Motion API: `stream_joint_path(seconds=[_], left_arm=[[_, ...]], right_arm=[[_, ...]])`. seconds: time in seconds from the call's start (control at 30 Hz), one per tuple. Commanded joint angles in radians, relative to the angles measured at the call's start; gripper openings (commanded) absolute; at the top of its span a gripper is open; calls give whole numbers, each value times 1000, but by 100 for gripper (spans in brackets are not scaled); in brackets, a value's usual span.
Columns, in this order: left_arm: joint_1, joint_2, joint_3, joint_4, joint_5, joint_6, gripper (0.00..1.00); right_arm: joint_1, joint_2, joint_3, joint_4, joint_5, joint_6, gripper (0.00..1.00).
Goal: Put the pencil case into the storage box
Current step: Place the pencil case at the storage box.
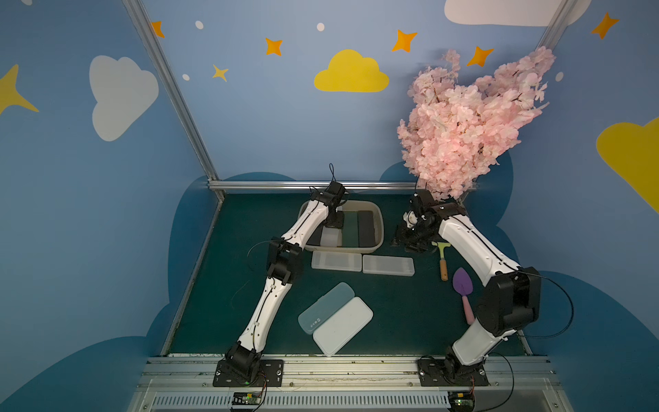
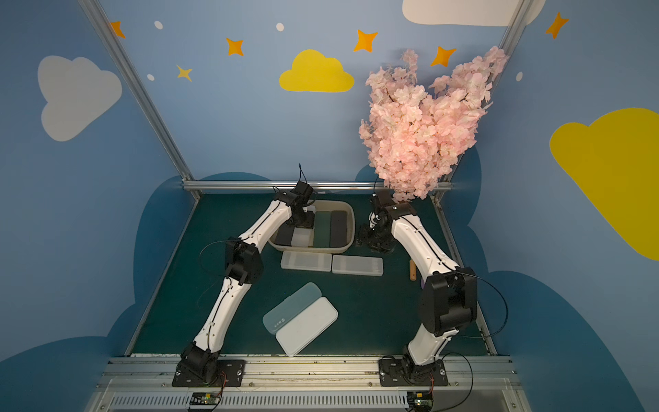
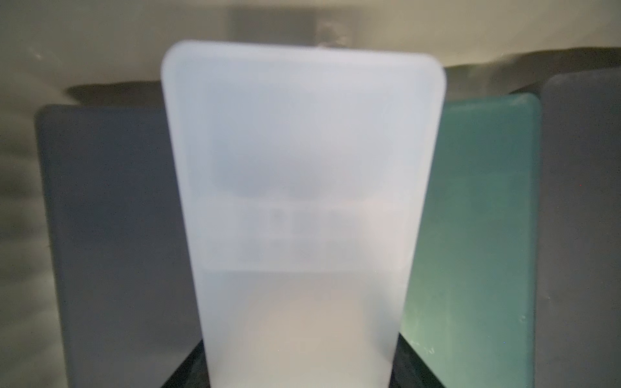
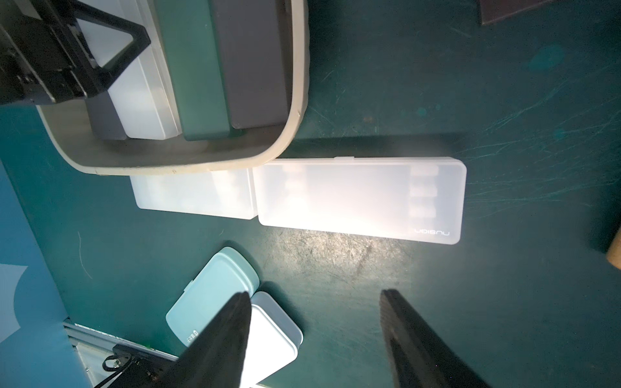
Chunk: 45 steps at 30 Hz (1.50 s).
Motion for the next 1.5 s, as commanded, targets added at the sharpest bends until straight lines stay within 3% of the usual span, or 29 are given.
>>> stream_joint_path(seconds=[0.0,0.2,0.47,0.53,0.7,0.8,0.93,1.47], left_arm=[[9,10,-4,-30,-21,-7,69],[3,-1,-1,-23,-16,3,80],[-4,-58,0,-1,-25,7,79],[-8,-74,-1,2,-26,0,74],[-21,-109,-33,0,-25,-2,41],[-21,-106,-59,5,-8,-6,30],[-21,-78,-61,8,30,-20,25],[-22,10,-97,-15,96,-50,22]], right_arm=[[-5,-35,-12,-12,-7,-3,65],[-7,-33,-6,-12,-10,-4,65],[-7,-28,6,-16,-10,0,65],[-6,-27,9,-16,-11,1,65],[-5,-30,4,-15,-9,3,65],[-5,-32,0,-13,-7,5,66],[-5,-37,-6,-12,-4,5,65],[-10,-38,-15,-14,3,6,65]])
